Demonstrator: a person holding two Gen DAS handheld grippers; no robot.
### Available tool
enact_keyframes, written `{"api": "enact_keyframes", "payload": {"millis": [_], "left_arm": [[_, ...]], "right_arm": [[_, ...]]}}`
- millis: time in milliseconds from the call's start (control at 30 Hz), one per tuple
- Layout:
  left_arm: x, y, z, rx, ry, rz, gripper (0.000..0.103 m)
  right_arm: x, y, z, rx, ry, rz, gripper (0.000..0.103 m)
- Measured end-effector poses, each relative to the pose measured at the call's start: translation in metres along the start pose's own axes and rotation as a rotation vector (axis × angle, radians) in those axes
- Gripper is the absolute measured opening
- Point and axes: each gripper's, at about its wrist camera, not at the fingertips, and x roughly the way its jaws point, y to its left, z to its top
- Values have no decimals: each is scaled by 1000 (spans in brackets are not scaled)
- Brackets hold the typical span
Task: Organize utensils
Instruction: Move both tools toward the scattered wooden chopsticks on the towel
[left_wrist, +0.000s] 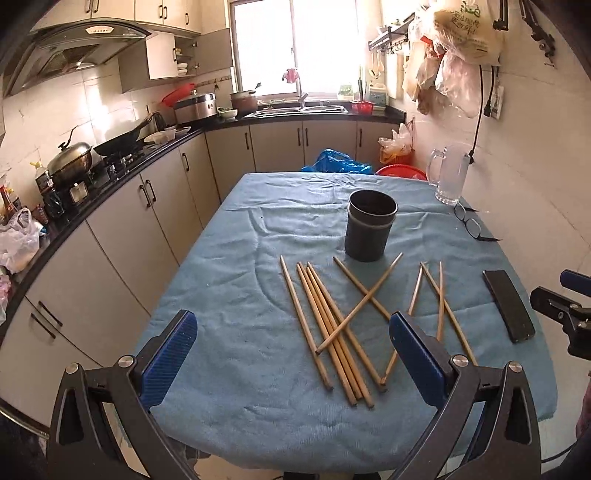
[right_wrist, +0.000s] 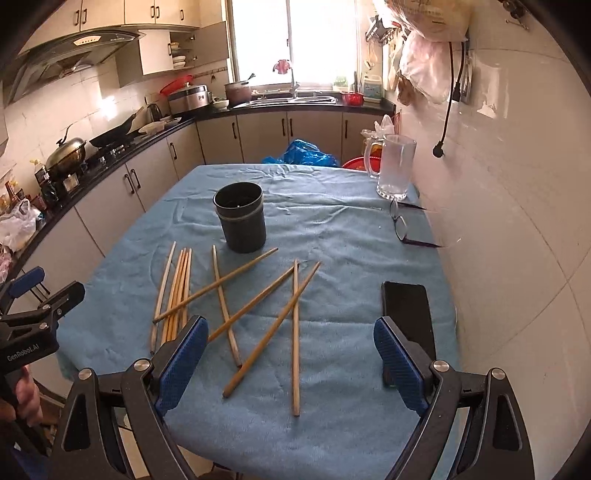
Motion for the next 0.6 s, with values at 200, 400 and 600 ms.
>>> {"api": "enact_keyframes", "payload": {"millis": [200,400,600], "left_arm": [[-1,3,3,-9,-6,15,103],[1,6,3,-20,1,31,103],[4,10,3,-34,8,37,103]], "right_arm": [[4,0,3,-5,5,12,93],[10,2,4,-10,16,24,93],[18,5,7,-15,33,31,94]]}}
